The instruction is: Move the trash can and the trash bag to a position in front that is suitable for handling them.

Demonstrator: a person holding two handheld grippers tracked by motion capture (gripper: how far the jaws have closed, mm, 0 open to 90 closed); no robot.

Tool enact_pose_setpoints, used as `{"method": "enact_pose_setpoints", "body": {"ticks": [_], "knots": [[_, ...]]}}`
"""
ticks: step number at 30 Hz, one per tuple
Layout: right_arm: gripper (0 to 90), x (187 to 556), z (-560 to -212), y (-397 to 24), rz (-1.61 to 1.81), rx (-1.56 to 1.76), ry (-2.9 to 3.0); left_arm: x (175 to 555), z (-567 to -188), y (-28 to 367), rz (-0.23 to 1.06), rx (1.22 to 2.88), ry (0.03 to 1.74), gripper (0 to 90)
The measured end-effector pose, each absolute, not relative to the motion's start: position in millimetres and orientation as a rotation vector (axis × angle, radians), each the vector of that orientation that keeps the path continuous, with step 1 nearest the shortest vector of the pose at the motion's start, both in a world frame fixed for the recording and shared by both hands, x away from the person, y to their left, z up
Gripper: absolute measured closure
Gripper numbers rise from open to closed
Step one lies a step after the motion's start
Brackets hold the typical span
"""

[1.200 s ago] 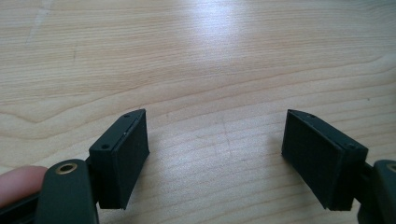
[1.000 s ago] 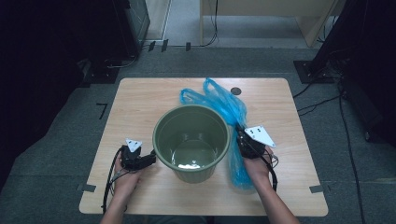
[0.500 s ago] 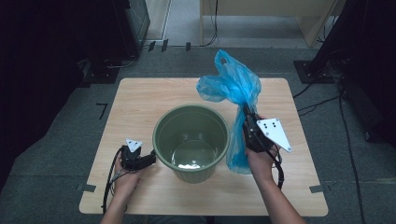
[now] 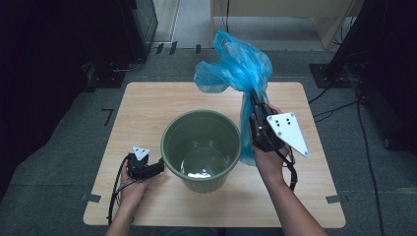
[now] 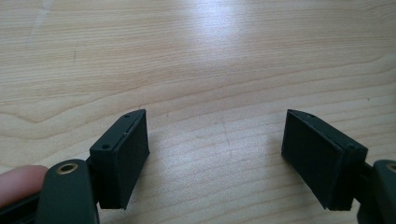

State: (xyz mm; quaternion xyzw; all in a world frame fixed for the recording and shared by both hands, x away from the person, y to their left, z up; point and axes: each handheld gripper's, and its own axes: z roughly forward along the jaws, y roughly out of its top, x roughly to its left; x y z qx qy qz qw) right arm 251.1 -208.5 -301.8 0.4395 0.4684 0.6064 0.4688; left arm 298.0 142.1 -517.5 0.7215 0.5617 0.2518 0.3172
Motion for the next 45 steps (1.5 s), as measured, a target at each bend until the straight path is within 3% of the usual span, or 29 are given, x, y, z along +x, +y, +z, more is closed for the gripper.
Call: {"method": "enact_pose_setpoints", "body": {"ticks": [18,35,45], "knots": [[89.9,242,-252,-157,1.645,0.97,1.139,298,-518,142,0.664,1.898,1.474,22.8],[86.6,255,-287,-137,1.748,1.022,1.246,298,-518,142,0.66,1.902,1.47,22.8],[76.6,239,-307,-144,1.802,1.034,1.341,298,-518,142,0.658,1.901,1.471,22.8]]}}
